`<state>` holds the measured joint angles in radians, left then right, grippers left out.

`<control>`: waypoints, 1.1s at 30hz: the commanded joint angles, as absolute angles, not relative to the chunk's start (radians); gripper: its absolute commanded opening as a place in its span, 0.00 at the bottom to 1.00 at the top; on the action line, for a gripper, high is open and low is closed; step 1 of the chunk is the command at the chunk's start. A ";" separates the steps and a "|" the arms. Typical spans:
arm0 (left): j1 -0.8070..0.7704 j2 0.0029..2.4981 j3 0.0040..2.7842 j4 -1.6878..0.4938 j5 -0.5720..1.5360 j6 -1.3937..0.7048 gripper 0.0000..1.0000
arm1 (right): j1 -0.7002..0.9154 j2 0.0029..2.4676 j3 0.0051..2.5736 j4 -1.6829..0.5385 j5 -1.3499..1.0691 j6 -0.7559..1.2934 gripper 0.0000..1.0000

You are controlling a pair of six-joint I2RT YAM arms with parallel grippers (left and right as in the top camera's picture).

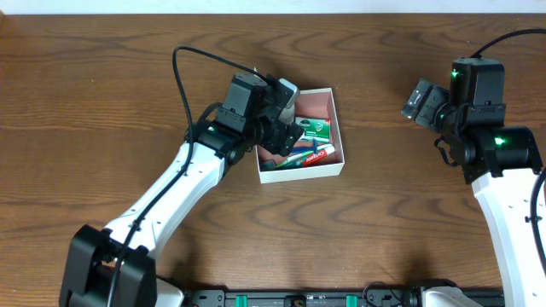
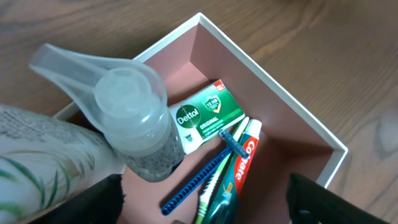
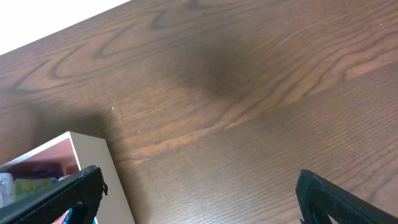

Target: Pack container

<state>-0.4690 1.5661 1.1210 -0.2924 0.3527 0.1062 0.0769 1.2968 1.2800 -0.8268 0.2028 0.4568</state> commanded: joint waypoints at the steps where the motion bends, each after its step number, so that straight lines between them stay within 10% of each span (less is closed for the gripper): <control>1: -0.472 1.485 1.128 -0.302 0.355 0.079 0.96 | 0.070 1.296 1.292 -0.828 0.217 0.471 0.99; 33: -0.189 0.713 1.091 -0.970 0.032 -0.036 0.98 | 0.070 1.296 1.292 -0.828 0.217 0.471 0.99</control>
